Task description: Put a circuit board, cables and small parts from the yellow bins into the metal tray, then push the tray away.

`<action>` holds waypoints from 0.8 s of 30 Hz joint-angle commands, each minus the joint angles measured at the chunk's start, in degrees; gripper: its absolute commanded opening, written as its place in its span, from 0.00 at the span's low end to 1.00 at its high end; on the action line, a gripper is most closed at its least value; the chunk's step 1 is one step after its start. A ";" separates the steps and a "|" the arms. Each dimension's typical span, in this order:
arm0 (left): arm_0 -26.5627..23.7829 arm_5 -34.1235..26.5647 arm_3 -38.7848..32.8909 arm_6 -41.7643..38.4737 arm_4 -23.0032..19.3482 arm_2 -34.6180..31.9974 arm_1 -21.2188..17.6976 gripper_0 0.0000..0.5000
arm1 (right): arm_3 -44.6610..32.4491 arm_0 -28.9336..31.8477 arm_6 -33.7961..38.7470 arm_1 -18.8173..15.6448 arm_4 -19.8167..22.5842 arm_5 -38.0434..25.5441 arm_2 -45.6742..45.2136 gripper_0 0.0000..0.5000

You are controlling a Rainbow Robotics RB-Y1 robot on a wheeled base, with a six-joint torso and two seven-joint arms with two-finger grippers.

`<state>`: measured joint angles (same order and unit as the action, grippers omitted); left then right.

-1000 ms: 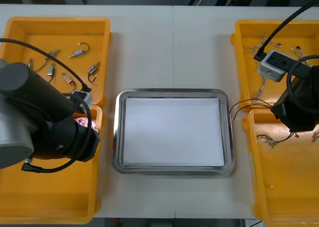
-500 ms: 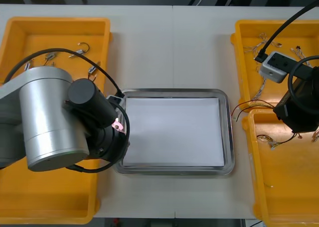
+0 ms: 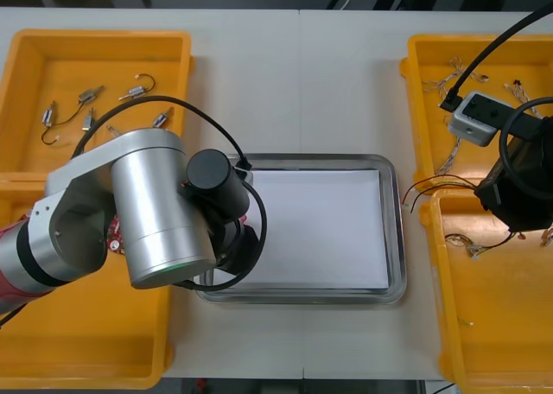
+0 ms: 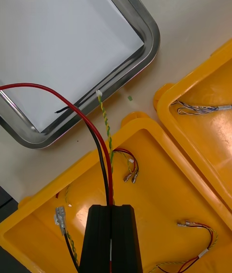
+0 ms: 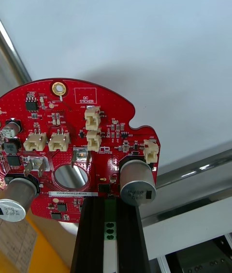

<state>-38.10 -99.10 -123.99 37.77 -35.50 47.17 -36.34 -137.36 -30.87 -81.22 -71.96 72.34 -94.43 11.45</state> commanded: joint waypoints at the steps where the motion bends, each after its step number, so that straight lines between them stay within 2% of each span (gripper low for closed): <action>1: -2.51 2.24 1.56 -8.51 2.72 3.99 2.59 0.00 | -1.15 -1.74 -1.40 -2.22 -0.18 -0.32 0.50 0.00; 7: -2.51 4.88 2.43 -13.34 4.13 6.54 3.38 0.00 | -1.24 -1.74 -1.40 -2.22 -0.09 -0.32 0.50 0.00; 17: -2.51 9.36 5.07 -14.48 5.62 9.70 3.55 0.00 | -1.15 -1.74 -1.40 -2.22 -0.09 -0.32 0.50 0.00; 24: -2.42 9.89 5.51 -15.01 6.06 10.40 3.91 0.00 | -1.07 -1.74 -1.40 -2.22 0.35 -0.32 0.50 0.00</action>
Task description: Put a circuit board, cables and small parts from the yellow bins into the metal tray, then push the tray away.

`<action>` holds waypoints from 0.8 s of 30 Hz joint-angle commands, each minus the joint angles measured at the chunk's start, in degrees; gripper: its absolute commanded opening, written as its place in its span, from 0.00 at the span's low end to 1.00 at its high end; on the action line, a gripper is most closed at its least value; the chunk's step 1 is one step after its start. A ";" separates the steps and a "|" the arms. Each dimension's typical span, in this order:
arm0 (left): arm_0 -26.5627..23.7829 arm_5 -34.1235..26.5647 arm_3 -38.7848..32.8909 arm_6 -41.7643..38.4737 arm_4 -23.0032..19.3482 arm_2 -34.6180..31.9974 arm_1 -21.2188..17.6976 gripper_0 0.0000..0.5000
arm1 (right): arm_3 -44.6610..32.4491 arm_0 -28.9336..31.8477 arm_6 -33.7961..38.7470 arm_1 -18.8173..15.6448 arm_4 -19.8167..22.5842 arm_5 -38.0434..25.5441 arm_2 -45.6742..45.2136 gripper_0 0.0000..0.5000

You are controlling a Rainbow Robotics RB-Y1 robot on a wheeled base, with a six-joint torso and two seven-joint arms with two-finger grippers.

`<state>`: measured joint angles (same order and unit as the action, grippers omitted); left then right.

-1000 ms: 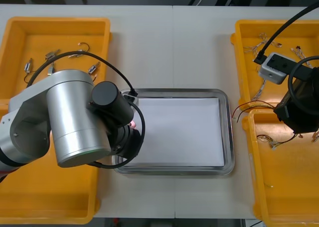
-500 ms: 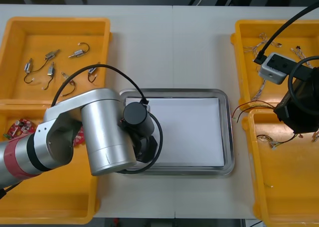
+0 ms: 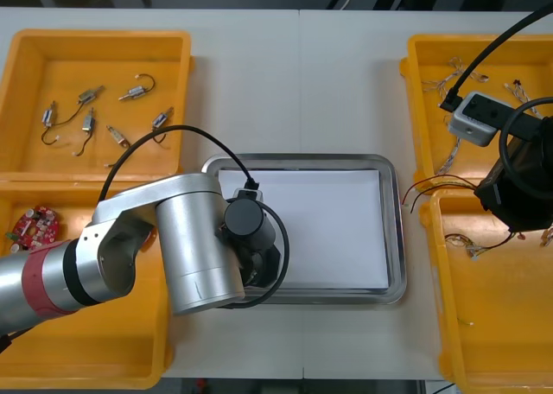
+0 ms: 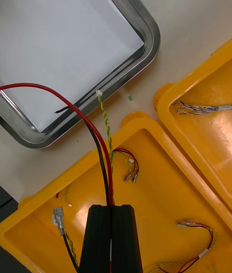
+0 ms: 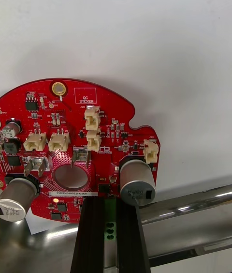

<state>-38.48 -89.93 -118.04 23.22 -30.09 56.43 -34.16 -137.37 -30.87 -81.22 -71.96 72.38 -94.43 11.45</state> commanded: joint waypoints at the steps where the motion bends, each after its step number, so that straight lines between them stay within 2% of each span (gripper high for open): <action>1: -2.04 0.98 -0.44 -0.63 0.65 1.32 1.64 0.00 | -1.14 -1.74 -1.40 -2.22 0.31 -0.31 0.50 0.00; 17: -1.25 1.69 -0.35 -1.51 1.70 2.46 1.20 0.00 | -1.23 -1.74 -1.22 -2.22 0.31 -0.22 0.50 0.00; 18: -1.16 1.86 -0.44 -1.69 1.70 2.46 1.11 0.03 | -1.23 -1.74 -1.22 -2.22 0.39 -0.31 0.50 0.00; 19: -1.07 2.04 -0.44 -1.77 1.70 2.46 1.11 0.11 | -1.32 -1.74 -1.22 -2.13 0.39 -0.22 0.50 0.00; 20: -0.89 2.48 -0.44 -2.04 1.88 2.46 1.03 0.29 | -1.32 -1.74 -1.22 -2.22 0.39 -0.22 0.50 0.00; 21: -0.81 2.57 -0.44 -2.12 1.97 2.55 0.94 0.38 | -1.32 -1.74 -1.22 -2.22 0.39 -0.22 0.50 0.00; 22: -0.63 3.09 -0.44 -2.21 2.23 2.55 0.85 0.57 | -1.32 -1.74 -1.31 -2.22 0.39 -0.22 0.50 0.00; 23: -0.63 3.18 -0.44 -2.30 2.23 2.46 0.76 0.64 | -1.32 -1.83 -1.31 -2.22 0.39 -0.31 0.50 0.00; 24: -0.45 3.71 -0.35 -2.65 2.50 2.55 0.59 0.95 | -1.32 -1.74 -1.40 -2.22 0.48 -0.22 0.50 0.00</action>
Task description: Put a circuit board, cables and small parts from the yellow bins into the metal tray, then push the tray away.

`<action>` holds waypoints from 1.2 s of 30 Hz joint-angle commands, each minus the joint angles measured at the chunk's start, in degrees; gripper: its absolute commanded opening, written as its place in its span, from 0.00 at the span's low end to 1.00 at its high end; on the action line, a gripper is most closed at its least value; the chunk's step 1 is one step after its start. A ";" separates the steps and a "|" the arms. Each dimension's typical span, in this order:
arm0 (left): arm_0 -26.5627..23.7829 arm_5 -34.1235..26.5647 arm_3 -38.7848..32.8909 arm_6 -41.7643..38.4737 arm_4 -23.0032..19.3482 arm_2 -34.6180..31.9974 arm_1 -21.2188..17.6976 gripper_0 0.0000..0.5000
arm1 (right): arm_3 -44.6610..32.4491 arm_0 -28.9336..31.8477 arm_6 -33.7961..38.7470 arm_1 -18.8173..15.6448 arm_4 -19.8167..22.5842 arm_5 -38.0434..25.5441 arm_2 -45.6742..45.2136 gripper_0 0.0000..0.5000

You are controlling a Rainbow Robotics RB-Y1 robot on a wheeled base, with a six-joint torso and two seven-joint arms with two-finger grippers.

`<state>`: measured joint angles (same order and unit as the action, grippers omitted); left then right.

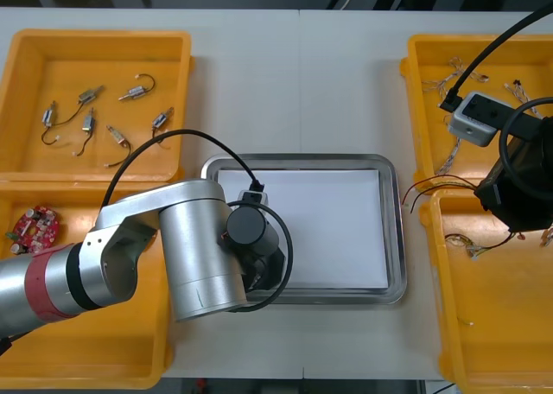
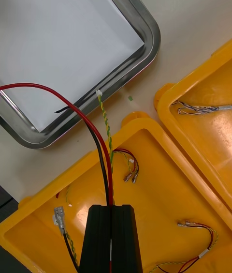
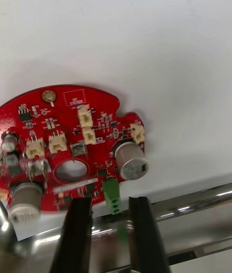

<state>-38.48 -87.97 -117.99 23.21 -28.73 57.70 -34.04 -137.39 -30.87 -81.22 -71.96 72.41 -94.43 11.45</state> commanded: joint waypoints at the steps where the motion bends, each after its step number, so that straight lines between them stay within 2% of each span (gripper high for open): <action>1: -0.46 1.92 -0.39 -2.73 1.22 1.27 0.38 1.00 | -1.30 -1.74 -1.40 -2.13 0.37 -0.22 0.50 0.00; 8: -0.19 2.01 -0.48 -3.88 2.01 1.27 0.20 1.00 | -1.74 -1.83 -1.40 -2.13 0.72 -0.22 0.50 0.00; 17: -0.19 1.57 -0.75 -4.40 2.01 -1.28 -0.68 1.00 | -2.09 -2.44 -1.84 0.06 1.68 -0.14 1.55 0.00; 23: -0.28 -0.98 -2.24 -4.67 0.52 -5.76 -1.12 1.00 | -2.71 -8.86 -2.28 2.08 0.89 -0.14 10.34 0.00; 25: -0.28 -2.91 -3.38 -4.67 -1.33 -8.66 -1.21 1.00 | -2.62 -11.32 -2.28 3.75 0.45 -0.14 13.68 0.00; 29: -0.28 -7.04 -5.84 -4.31 -4.14 -13.41 -1.82 1.00 | -2.80 -14.66 -2.37 6.39 -1.74 -0.31 19.39 0.00; 36: -0.28 -12.05 -9.71 -4.40 -7.66 -19.03 -4.19 1.00 | -3.15 -17.65 -2.54 11.66 -9.21 -0.31 27.48 0.00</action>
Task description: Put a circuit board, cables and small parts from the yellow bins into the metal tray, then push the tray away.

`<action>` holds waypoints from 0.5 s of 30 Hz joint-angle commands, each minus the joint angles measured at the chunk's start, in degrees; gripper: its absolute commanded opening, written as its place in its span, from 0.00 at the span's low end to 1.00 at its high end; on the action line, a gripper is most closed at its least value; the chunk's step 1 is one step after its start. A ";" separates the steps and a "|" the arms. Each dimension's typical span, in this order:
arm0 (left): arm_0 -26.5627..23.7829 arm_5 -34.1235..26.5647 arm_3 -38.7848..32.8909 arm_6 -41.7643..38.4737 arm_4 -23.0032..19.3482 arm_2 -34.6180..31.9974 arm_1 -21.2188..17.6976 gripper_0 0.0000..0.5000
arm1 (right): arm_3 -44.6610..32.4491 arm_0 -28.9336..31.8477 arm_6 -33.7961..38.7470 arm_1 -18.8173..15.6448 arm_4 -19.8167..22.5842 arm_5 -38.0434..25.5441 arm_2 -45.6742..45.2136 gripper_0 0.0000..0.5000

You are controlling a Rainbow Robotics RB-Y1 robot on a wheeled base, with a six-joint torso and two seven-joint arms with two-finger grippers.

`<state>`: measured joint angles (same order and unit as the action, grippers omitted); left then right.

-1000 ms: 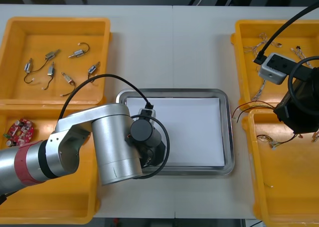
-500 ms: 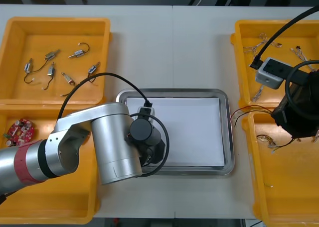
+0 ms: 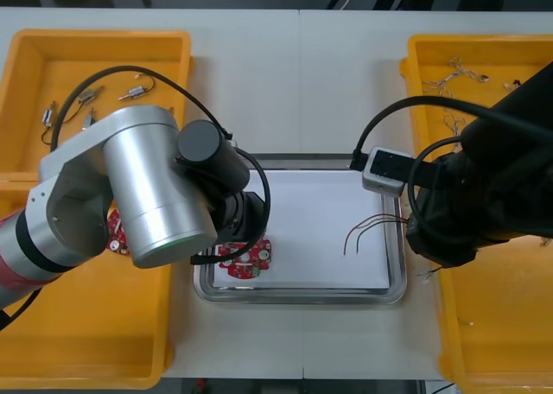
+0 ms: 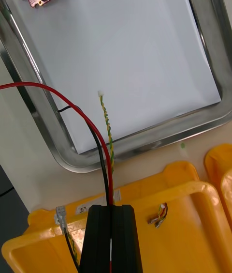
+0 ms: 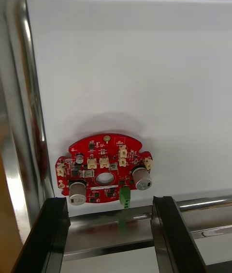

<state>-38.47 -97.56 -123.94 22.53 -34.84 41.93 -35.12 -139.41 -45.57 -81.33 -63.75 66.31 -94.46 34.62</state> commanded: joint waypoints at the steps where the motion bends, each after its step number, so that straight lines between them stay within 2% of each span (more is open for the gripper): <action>1: -0.20 -3.42 -4.12 -3.55 -2.07 -4.14 -3.55 1.00 | -0.69 -3.30 -2.43 4.43 -4.17 -0.28 5.64 0.00; 10: -0.29 -7.38 -5.00 -2.05 -9.72 -13.90 -8.30 1.00 | 4.06 -3.82 -3.13 13.39 -13.40 -0.28 14.07 0.00; 15: -0.20 -8.26 -3.77 -0.82 -14.11 -19.87 -11.82 1.00 | 7.05 -3.82 -4.10 16.21 -18.23 1.21 18.64 0.00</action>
<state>-38.47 -104.98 -126.91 22.53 -46.59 26.26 -43.06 -133.41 -47.39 -82.43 -49.47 49.99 -94.35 50.06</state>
